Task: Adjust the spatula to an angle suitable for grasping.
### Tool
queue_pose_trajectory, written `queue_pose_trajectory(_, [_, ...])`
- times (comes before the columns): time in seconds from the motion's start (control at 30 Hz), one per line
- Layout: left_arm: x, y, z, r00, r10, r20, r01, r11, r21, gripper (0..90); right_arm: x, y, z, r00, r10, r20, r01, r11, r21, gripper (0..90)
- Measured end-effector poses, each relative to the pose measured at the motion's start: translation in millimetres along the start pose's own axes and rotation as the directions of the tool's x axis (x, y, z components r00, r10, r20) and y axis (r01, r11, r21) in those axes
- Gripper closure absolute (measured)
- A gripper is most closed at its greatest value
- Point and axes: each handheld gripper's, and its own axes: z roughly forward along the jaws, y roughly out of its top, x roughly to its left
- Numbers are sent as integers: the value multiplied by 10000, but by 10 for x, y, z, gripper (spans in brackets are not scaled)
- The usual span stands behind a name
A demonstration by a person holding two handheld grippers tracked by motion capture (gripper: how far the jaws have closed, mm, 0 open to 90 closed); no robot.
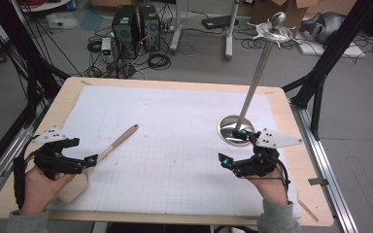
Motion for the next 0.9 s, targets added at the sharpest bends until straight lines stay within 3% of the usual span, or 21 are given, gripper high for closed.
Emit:
queue_pose_trajectory(0.43, [128,-66,90,9995,-284,-98,288,9987,414,18,19,-19,-40,10000,0,79,0,10000,54,81])
queue_pose_trajectory(0.9, [119,-82,165,9997,-234,65,229,9974,686,18,10,-16,-54,9999,43,159,-43,10000,-50,81])
